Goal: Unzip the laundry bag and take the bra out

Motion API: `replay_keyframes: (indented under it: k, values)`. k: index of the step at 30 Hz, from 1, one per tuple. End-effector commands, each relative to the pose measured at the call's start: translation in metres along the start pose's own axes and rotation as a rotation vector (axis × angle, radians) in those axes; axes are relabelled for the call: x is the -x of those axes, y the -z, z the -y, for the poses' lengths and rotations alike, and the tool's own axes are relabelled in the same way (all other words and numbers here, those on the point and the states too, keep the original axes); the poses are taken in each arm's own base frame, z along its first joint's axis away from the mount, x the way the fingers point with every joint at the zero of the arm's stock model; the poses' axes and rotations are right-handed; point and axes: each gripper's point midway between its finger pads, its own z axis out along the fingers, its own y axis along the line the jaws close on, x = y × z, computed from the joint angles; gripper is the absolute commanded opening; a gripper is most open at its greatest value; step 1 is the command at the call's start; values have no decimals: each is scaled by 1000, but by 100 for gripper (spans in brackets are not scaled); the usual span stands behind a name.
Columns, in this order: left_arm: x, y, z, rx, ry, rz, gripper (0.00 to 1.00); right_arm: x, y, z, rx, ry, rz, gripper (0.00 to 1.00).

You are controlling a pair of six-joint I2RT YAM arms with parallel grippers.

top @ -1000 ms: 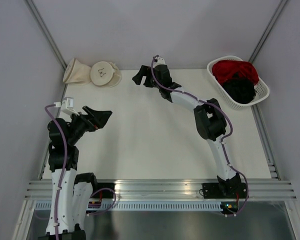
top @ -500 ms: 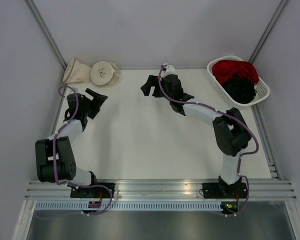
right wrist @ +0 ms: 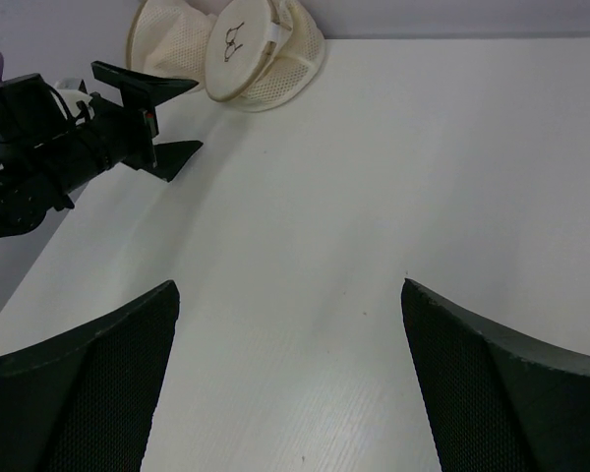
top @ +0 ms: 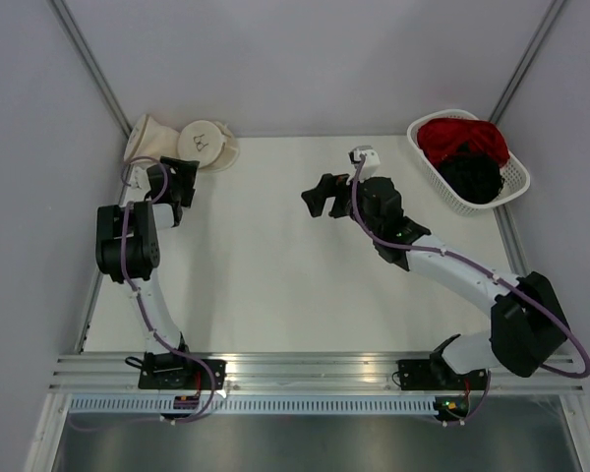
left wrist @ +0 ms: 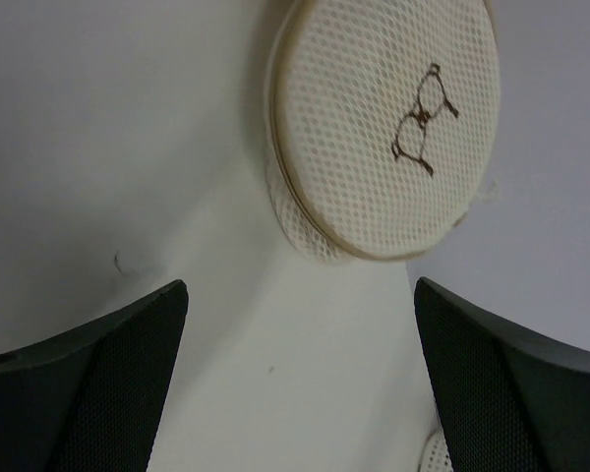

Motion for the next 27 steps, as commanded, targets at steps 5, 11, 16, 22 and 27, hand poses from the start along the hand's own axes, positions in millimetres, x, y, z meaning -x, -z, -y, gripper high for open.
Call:
replay_keyframes:
  k: [5,11,16,22,27]
  values:
    - [27,-52,34,-63,112,117,100,6,36,5,-45,50,17,98]
    - [24,-85,42,-110,160,94,99,-2,47,8,-60,57,-15,98]
    - [3,-108,35,-122,184,37,97,-9,48,14,-85,60,-38,98]
    - [-16,-120,55,-240,196,-58,59,-17,43,16,-90,57,-63,98]
    - [-28,-108,75,-349,204,-147,20,-26,41,19,-96,61,-84,98]
